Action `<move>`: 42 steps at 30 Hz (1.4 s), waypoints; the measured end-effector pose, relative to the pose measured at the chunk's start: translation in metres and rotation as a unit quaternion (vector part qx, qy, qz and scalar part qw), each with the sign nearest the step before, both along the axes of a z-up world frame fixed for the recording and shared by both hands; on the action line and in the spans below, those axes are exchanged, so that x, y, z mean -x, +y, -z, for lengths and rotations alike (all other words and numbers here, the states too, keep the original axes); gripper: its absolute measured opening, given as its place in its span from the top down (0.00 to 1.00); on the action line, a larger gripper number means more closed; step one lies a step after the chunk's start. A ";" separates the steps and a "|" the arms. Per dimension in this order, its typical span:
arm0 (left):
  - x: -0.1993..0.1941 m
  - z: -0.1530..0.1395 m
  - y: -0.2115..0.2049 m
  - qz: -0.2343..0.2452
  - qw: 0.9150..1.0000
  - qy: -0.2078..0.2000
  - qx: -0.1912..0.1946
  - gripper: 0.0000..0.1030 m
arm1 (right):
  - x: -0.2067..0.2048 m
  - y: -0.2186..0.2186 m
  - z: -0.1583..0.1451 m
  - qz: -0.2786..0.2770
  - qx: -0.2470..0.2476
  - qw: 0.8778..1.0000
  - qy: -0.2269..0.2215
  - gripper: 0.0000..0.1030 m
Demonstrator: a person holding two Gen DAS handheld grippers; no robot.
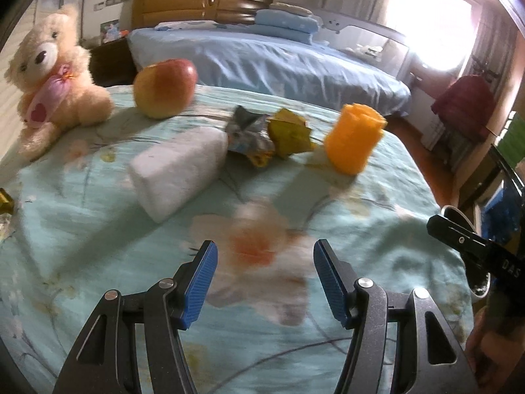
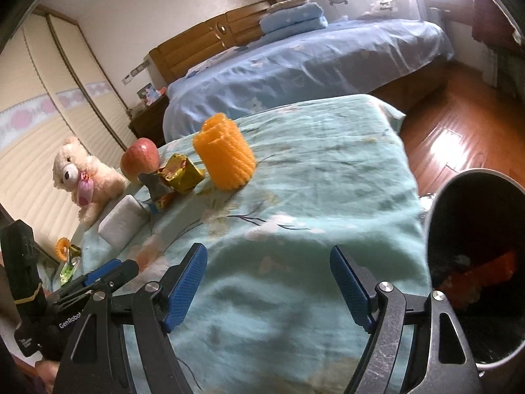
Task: Collect trash
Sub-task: 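Move both open tools back over the table toward the foam block, then grasp the white foam block with left tool while right tool grasps orange mesh net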
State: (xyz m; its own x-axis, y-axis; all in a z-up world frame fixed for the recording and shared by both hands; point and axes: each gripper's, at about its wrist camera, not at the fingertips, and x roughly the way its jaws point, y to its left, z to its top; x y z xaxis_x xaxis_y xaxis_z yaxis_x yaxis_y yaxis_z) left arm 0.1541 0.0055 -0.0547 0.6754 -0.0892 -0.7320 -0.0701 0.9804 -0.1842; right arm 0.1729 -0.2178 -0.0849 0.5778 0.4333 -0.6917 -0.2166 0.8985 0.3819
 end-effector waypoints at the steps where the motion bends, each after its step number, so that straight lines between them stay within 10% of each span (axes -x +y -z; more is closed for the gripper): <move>1: 0.000 0.000 0.003 -0.004 1.000 0.000 -0.002 0.41 | -0.002 0.002 0.000 -0.002 -0.001 1.000 0.001 0.24; 33: -0.036 0.010 0.074 -0.054 0.998 -0.003 -0.024 0.40 | -0.085 0.061 0.011 -0.030 0.012 0.999 -0.001 0.24; 37: -0.043 0.014 0.067 -0.037 0.999 -0.002 -0.030 0.51 | -0.091 0.064 0.012 -0.029 0.013 0.999 -0.001 0.24; 42: -0.047 0.016 0.060 -0.021 0.999 0.001 -0.037 0.70 | -0.090 0.066 0.013 -0.031 0.023 0.999 -0.003 0.63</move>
State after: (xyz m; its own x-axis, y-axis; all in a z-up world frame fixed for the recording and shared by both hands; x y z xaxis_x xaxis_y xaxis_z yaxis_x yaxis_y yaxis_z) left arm 0.2007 0.0658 -0.0704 0.6761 -0.0061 -0.7368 -0.1111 0.9877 -0.1102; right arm 0.2630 -0.1520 -0.0974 0.5551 0.4362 -0.7082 -0.2744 0.8998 0.3391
